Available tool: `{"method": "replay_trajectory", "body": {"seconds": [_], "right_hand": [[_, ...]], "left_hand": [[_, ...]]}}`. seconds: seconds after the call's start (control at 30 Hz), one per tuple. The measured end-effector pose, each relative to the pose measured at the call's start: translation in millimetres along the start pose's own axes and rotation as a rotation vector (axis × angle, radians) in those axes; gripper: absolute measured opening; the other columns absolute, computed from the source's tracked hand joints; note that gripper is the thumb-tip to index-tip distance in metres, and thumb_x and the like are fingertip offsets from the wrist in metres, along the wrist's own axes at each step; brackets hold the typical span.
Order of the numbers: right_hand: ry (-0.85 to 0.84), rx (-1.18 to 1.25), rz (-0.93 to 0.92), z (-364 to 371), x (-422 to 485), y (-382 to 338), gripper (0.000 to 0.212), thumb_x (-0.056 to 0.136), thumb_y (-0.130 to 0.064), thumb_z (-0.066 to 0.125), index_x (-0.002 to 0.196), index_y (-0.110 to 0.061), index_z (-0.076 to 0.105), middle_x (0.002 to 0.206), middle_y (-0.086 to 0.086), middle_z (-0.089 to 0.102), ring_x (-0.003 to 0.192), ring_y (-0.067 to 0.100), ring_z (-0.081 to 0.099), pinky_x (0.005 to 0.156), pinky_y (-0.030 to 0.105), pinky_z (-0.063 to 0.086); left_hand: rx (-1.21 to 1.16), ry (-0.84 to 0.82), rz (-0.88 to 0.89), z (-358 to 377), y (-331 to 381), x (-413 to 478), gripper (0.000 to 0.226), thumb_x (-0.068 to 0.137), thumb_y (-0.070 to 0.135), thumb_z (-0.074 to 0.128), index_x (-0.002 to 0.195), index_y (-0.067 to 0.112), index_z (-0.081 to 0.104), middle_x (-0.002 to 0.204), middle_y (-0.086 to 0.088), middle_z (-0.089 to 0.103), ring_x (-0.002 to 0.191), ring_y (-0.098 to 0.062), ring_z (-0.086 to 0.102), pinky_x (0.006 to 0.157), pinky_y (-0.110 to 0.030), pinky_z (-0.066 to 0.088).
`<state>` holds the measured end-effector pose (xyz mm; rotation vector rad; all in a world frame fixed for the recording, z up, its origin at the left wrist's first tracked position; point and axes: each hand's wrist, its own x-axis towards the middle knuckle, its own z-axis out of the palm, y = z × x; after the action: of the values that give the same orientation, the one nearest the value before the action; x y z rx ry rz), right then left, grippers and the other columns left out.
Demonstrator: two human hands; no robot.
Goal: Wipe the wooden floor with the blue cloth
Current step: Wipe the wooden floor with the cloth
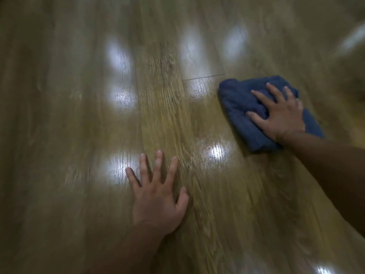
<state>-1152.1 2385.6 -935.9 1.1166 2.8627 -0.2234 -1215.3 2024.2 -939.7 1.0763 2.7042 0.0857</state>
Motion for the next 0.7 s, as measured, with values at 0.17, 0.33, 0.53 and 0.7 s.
{"method": "replay_trajectory", "body": {"seconds": [0.17, 0.33, 0.53, 0.7], "right_hand": [[0.004, 0.118, 0.330, -10.0, 59.7, -24.6, 0.073, 0.086, -0.080, 0.026, 0.152, -0.051, 0.018, 0.168, -0.007, 0.003, 0.152, 0.041, -0.003, 0.119, 0.064, 0.000], [-0.016, 0.206, 0.515, -10.5, 85.3, -87.1, 0.073, 0.088, -0.076, 0.022, 0.155, -0.048, 0.014, 0.169, -0.001, -0.003, 0.149, 0.051, -0.008, 0.115, 0.069, -0.006], [-0.016, 0.093, 0.075, 7.5, 59.0, -162.1, 0.073, 0.085, -0.076, 0.023, 0.153, -0.050, 0.016, 0.169, -0.004, 0.002, 0.149, 0.050, -0.006, 0.114, 0.070, -0.004], [-0.012, 0.089, -0.097, 12.3, 53.8, -169.7, 0.069, 0.087, -0.077, 0.026, 0.151, -0.052, 0.022, 0.168, -0.008, 0.006, 0.151, 0.045, -0.004, 0.115, 0.066, -0.004]], "left_hand": [[-0.022, -0.001, 0.017, -3.0, 0.3, 2.2, 0.074, 0.084, 0.057, 0.040, 0.151, 0.025, 0.040, 0.161, -0.011, 0.029, 0.149, -0.046, 0.016, 0.109, -0.077, 0.018], [-0.008, 0.007, 0.016, -3.7, 0.5, 4.5, 0.075, 0.083, 0.057, 0.041, 0.151, 0.027, 0.039, 0.160, -0.011, 0.030, 0.148, -0.048, 0.018, 0.108, -0.078, 0.020], [0.042, 0.002, 0.012, -5.1, 2.2, 3.8, 0.075, 0.083, 0.057, 0.039, 0.151, 0.025, 0.038, 0.161, -0.011, 0.030, 0.148, -0.048, 0.018, 0.108, -0.078, 0.020], [0.074, 0.034, 0.015, 0.6, -0.7, 4.2, 0.075, 0.083, 0.057, 0.040, 0.151, 0.027, 0.041, 0.161, -0.008, 0.031, 0.148, -0.045, 0.020, 0.108, -0.076, 0.021]]}}
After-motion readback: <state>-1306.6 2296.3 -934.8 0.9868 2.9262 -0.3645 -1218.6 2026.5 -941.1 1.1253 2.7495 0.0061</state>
